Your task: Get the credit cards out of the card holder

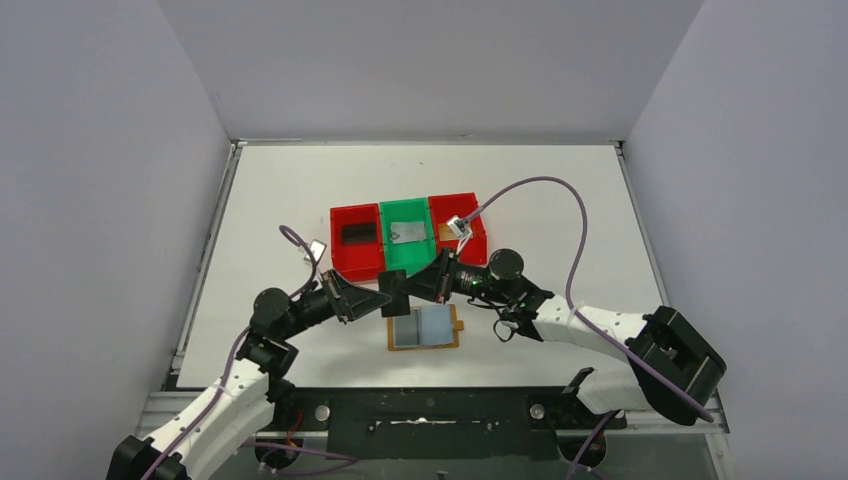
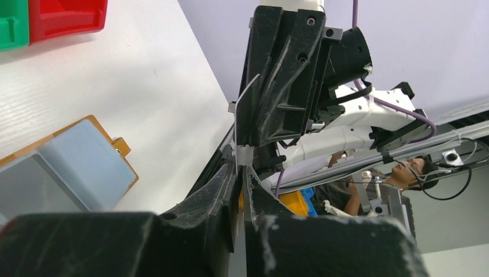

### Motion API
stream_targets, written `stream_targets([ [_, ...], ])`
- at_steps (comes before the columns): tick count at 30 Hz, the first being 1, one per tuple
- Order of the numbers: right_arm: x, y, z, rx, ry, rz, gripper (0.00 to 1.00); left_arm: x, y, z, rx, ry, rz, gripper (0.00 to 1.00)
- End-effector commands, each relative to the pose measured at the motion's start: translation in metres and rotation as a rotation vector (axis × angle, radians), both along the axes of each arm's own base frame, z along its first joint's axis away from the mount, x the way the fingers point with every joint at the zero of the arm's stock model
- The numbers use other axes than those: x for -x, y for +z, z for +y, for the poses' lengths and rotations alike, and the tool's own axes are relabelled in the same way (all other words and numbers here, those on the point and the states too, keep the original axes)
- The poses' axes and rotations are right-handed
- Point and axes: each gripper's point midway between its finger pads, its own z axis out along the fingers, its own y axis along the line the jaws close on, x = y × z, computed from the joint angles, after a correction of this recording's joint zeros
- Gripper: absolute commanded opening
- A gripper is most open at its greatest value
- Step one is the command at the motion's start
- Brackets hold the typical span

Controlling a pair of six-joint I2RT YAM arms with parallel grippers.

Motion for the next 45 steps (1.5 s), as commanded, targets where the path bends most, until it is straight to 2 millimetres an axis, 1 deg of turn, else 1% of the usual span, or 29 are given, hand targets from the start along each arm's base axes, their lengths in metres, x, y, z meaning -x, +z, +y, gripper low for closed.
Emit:
stream_targets([
  [1, 0.001, 0.020, -0.006, -0.045, -0.013, -0.068, 0.00, -0.009, 0.007, 0.006, -0.013, 0.047, -0.039, 0.17],
  [2, -0.001, 0.020, -0.006, -0.032, -0.024, -0.075, 0.00, -0.011, 0.005, 0.007, -0.031, 0.056, -0.034, 0.29],
  [4, -0.008, 0.014, -0.007, 0.013, -0.057, -0.075, 0.00, -0.018, -0.002, 0.011, -0.099, 0.095, -0.018, 0.46],
  [6, -0.020, 0.008, -0.011, 0.074, -0.120, -0.080, 0.00, -0.028, -0.011, 0.021, -0.189, 0.166, 0.006, 0.61],
  [8, -0.034, -0.001, -0.015, 0.159, -0.187, -0.091, 0.00, -0.039, -0.022, 0.038, -0.315, 0.272, 0.043, 0.68],
  [9, -0.042, -0.007, -0.018, 0.215, -0.223, -0.095, 0.00, -0.044, -0.027, 0.049, -0.388, 0.327, 0.062, 0.69],
  [10, -0.049, -0.010, -0.020, 0.262, -0.251, -0.108, 0.00, -0.048, -0.030, 0.062, -0.458, 0.389, 0.077, 0.70],
  [12, -0.064, -0.014, -0.023, 0.356, -0.293, -0.151, 0.00, -0.054, -0.039, 0.094, -0.613, 0.530, 0.146, 0.71],
  [13, -0.072, -0.007, -0.021, 0.383, -0.310, -0.184, 0.00, -0.056, -0.040, 0.108, -0.679, 0.586, 0.160, 0.72],
  [15, -0.085, -0.005, -0.017, 0.454, -0.329, -0.258, 0.00, -0.061, -0.031, 0.135, -0.771, 0.706, 0.181, 0.74],
  [18, -0.108, -0.003, -0.010, 0.552, -0.367, -0.369, 0.00, -0.065, -0.018, 0.168, -0.896, 0.851, 0.214, 0.76],
  [19, -0.114, -0.002, -0.006, 0.587, -0.372, -0.410, 0.00, -0.065, -0.014, 0.176, -0.924, 0.887, 0.236, 0.79],
  [21, -0.127, -0.004, 0.004, 0.663, -0.358, -0.494, 0.00, -0.069, -0.005, 0.185, -0.955, 0.929, 0.225, 0.82],
  [22, -0.132, -0.010, 0.012, 0.711, -0.334, -0.551, 0.00, -0.073, -0.002, 0.188, -0.961, 0.951, 0.213, 0.86],
  [23, -0.137, -0.003, 0.017, 0.726, -0.336, -0.601, 0.00, -0.076, -0.003, 0.192, -0.970, 0.975, 0.210, 0.90],
  [24, -0.142, -0.009, 0.025, 0.761, -0.326, -0.648, 0.01, -0.080, -0.005, 0.195, -0.981, 0.988, 0.205, 0.91],
  [28, -0.159, -0.008, 0.051, 0.812, -0.315, -0.824, 0.00, -0.092, -0.017, 0.209, -1.043, 0.995, 0.213, 0.92],
  [29, -0.163, -0.012, 0.058, 0.814, -0.300, -0.854, 0.00, -0.096, -0.020, 0.221, -1.046, 1.018, 0.234, 0.92],
  [31, -0.172, -0.012, 0.073, 0.826, -0.276, -0.897, 0.00, -0.100, -0.025, 0.238, -1.038, 1.049, 0.256, 0.92],
  [32, -0.176, -0.016, 0.079, 0.842, -0.260, -0.913, 0.00, -0.101, -0.030, 0.246, -1.031, 1.062, 0.271, 0.92],
  [36, -0.188, -0.021, 0.095, 0.877, -0.233, -0.984, 0.00, -0.108, -0.036, 0.263, -0.970, 1.085, 0.315, 0.92],
  [38, -0.194, -0.026, 0.100, 0.911, -0.218, -1.024, 0.00, -0.109, -0.036, 0.269, -0.980, 1.106, 0.326, 0.92],
  [39, -0.199, -0.032, 0.102, 0.943, -0.205, -1.050, 0.00, -0.107, -0.035, 0.272, -0.987, 1.117, 0.331, 0.92],
  [41, -0.205, -0.043, 0.105, 0.992, -0.178, -1.093, 0.00, -0.105, -0.033, 0.273, -0.978, 1.133, 0.327, 0.92],
  [43, -0.208, -0.054, 0.111, 1.024, -0.143, -1.138, 0.00, -0.104, -0.030, 0.275, -0.969, 1.159, 0.320, 0.92],
  [45, -0.211, -0.069, 0.115, 1.072, -0.098, -1.189, 0.00, -0.101, -0.027, 0.280, -0.975, 1.190, 0.319, 0.92],
])
